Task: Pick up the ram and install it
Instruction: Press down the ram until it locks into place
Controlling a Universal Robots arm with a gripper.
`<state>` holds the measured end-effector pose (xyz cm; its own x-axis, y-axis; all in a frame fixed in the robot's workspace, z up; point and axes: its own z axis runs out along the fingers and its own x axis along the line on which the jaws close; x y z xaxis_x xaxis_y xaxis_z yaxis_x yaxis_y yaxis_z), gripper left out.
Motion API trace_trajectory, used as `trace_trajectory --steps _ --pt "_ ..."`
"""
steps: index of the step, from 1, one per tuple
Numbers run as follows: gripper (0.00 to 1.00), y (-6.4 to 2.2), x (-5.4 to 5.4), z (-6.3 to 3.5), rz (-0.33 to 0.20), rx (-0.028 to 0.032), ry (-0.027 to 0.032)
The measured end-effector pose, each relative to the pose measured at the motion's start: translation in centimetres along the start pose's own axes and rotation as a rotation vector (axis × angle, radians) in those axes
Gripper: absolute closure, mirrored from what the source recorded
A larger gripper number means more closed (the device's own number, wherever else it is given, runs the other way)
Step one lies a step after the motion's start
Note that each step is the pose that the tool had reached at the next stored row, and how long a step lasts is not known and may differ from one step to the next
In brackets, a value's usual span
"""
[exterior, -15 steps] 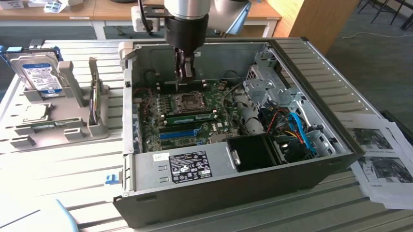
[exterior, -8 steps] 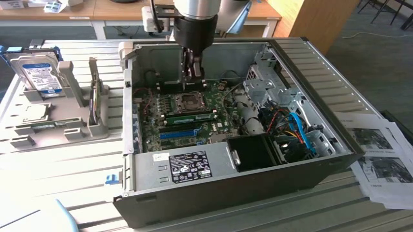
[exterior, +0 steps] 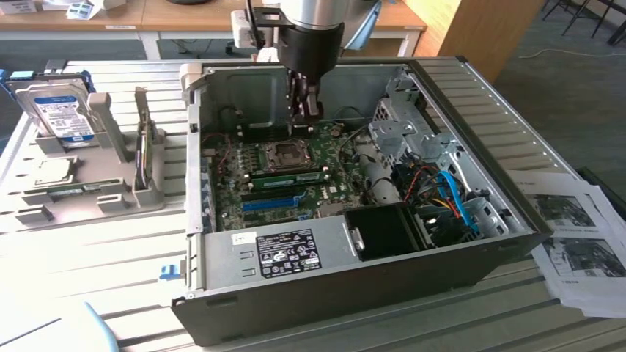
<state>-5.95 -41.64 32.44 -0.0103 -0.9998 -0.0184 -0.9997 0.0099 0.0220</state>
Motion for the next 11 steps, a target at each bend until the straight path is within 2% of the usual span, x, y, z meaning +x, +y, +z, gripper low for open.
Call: trace_trajectory --steps 11 --pt "0.91 -0.12 -0.01 0.00 0.000 0.0001 0.0000"
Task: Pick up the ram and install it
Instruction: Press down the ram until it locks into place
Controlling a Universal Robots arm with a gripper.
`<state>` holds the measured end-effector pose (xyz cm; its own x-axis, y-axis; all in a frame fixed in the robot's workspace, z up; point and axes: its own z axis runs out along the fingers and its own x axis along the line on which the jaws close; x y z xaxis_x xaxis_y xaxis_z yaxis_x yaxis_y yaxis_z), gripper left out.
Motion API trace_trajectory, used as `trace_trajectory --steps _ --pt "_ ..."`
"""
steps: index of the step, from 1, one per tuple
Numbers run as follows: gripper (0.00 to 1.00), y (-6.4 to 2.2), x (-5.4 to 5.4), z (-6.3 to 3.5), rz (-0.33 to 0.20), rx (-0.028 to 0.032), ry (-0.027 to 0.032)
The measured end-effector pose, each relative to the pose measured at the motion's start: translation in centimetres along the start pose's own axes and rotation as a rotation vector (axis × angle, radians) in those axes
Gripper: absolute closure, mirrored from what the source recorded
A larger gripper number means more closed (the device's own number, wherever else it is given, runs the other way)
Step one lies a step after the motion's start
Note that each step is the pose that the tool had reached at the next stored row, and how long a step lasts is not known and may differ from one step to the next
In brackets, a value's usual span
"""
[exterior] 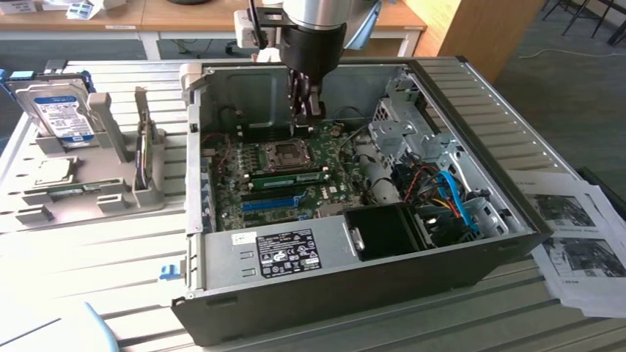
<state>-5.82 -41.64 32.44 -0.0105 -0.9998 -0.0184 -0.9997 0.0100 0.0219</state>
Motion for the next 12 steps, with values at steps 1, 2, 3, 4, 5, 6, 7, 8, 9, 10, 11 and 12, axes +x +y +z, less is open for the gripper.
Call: trace_trajectory --steps 1,2,3,4,5,6,7,8,9,10,11,12 --pt "0.91 0.00 0.00 0.00 0.000 0.0000 -0.0001" --pt "0.91 0.00 0.00 0.00 0.000 0.0000 -0.0001" --pt "0.91 0.00 0.00 0.00 0.000 0.0000 0.0000" --pt "0.91 0.00 0.00 0.00 0.000 0.0000 0.0000" --pt "0.91 0.00 0.00 0.00 0.000 0.0000 0.0000" --pt "0.91 0.00 0.00 0.00 0.001 0.0000 -0.0001" --pt "0.91 0.00 0.00 0.00 0.005 0.0001 -0.0002" --pt "0.91 0.00 0.00 0.00 0.012 0.0002 -0.0005" --pt "0.91 0.00 -0.01 0.01 0.022 0.0004 -0.0007" --pt "0.91 0.00 0.00 0.00 0.033 0.0006 -0.0008" --pt "0.91 0.00 0.00 0.00 0.047 0.0008 -0.0011" --pt "0.91 0.00 0.00 0.00 0.061 0.0011 -0.0014"
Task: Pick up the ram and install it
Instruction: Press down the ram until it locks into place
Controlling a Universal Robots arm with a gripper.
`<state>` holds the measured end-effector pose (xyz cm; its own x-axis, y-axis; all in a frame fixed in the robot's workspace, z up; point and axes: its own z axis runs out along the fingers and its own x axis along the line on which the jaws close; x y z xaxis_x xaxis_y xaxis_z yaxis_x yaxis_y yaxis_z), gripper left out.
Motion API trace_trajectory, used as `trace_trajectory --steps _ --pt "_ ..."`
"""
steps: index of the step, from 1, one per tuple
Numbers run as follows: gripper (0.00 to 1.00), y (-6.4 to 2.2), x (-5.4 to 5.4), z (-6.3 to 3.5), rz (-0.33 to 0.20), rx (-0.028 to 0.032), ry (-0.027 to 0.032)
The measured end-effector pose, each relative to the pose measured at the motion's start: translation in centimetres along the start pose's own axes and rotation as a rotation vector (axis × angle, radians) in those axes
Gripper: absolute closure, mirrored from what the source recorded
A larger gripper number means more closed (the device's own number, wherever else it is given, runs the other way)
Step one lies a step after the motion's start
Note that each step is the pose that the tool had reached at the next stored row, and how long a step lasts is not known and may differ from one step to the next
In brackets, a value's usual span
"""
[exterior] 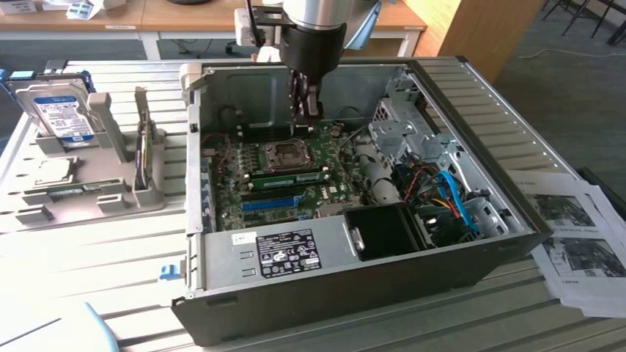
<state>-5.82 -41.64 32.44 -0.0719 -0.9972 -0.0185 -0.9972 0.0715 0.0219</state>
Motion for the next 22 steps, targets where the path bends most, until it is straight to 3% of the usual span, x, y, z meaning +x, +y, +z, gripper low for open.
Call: trace_trajectory --steps 22 --pt "0.91 0.00 0.00 0.00 0.378 0.0073 -0.0084"
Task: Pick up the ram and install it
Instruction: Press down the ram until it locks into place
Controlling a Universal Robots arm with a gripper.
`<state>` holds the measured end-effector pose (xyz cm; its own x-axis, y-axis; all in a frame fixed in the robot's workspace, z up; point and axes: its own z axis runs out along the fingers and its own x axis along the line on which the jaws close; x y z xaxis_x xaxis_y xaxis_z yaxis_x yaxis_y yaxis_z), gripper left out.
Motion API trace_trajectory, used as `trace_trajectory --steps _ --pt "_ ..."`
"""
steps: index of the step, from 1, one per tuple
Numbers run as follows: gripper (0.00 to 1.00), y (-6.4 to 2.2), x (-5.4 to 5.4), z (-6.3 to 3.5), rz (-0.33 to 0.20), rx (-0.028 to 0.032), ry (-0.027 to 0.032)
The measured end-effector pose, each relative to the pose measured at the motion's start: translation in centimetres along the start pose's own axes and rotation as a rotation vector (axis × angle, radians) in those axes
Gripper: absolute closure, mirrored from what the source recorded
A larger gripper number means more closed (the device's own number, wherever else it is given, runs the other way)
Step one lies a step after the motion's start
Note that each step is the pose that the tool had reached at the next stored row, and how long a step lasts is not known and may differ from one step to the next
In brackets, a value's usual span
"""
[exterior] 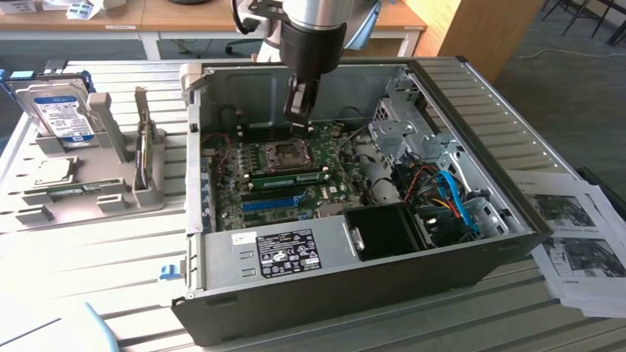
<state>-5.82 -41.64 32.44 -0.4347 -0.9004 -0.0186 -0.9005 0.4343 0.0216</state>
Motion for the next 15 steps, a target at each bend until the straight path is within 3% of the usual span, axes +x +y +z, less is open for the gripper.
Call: trace_trajectory --steps 15 --pt "0.91 0.00 0.00 0.00 0.269 0.0052 -0.0060"
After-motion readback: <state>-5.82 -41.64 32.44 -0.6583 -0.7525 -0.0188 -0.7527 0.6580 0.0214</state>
